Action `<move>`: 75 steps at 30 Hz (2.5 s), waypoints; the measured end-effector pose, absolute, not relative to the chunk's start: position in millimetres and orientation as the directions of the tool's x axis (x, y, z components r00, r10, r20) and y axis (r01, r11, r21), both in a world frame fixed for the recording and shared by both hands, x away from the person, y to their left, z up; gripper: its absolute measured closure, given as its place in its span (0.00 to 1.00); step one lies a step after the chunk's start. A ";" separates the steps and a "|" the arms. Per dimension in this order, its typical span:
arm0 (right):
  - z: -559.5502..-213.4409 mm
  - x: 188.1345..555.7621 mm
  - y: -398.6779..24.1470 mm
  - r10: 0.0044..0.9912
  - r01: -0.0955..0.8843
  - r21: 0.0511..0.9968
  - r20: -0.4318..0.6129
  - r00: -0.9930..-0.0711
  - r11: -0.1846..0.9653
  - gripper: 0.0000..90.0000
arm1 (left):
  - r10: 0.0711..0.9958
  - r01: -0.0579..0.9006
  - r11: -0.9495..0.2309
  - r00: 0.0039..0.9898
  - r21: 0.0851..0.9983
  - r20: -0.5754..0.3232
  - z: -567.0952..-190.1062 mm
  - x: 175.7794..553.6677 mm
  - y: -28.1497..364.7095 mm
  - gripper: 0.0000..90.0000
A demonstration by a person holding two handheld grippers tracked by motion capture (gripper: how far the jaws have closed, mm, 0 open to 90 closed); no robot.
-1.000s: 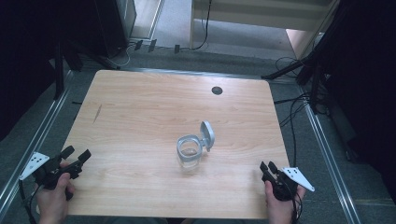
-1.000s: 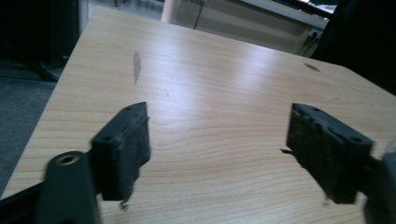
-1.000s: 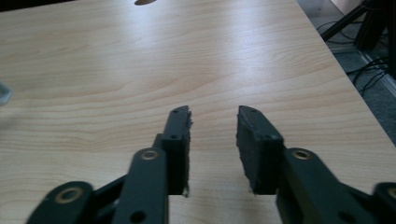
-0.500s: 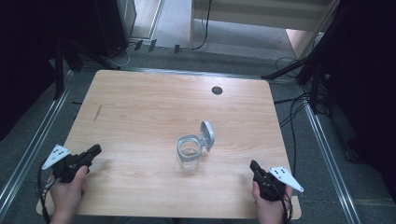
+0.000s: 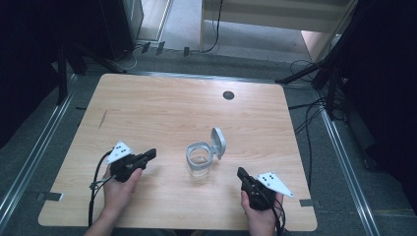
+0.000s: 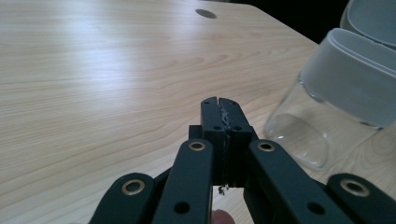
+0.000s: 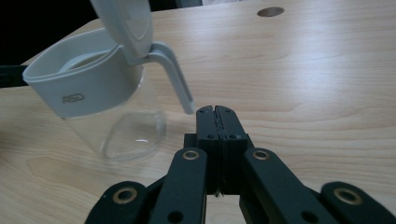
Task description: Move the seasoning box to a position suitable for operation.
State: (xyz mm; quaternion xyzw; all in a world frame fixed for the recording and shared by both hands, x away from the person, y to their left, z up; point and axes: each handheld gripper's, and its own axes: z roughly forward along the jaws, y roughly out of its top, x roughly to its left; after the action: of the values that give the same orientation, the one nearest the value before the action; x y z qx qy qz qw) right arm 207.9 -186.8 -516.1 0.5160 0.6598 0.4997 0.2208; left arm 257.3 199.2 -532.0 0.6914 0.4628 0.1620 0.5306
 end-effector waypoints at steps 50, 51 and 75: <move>-517.9 223.8 -120.2 0.903 0.521 0.851 0.269 -0.334 -0.061 1.00 | 0.665 0.424 -0.139 0.709 0.895 -0.233 -522.4 284.1 120.5 1.00; -517.2 226.7 -121.3 0.903 0.521 0.852 0.268 -0.336 -0.059 1.00 | 0.670 0.423 -0.135 0.705 0.896 -0.232 -522.1 279.4 120.2 1.00; -513.2 274.2 -125.6 0.823 0.507 0.859 0.237 -0.517 0.071 1.00 | 0.703 0.433 -0.049 0.655 0.900 -0.277 -522.0 262.0 142.9 0.90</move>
State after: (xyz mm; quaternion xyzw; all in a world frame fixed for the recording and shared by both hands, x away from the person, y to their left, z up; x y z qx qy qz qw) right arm 274.2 -125.6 -513.2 0.4653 0.7143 0.4980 0.1588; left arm 262.0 142.9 -522.0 0.7142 0.3975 0.1196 0.5635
